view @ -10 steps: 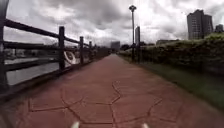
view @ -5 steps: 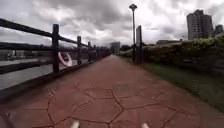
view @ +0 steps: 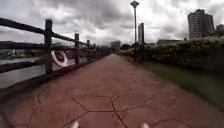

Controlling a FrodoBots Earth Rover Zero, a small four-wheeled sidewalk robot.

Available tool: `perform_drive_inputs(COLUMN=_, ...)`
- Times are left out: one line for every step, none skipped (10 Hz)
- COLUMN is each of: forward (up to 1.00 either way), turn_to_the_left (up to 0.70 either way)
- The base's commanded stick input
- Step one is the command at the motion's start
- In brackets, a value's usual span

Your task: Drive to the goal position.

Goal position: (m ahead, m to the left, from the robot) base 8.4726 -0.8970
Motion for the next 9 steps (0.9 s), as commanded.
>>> perform_drive_inputs(forward=0.70, turn_to_the_left=0.00)
perform_drive_inputs(forward=0.70, turn_to_the_left=0.00)
perform_drive_inputs(forward=0.70, turn_to_the_left=0.00)
perform_drive_inputs(forward=0.70, turn_to_the_left=0.00)
perform_drive_inputs(forward=0.70, turn_to_the_left=0.00)
perform_drive_inputs(forward=0.70, turn_to_the_left=0.00)
perform_drive_inputs(forward=0.70, turn_to_the_left=0.00)
perform_drive_inputs(forward=0.70, turn_to_the_left=0.00)
perform_drive_inputs(forward=0.70, turn_to_the_left=0.00)
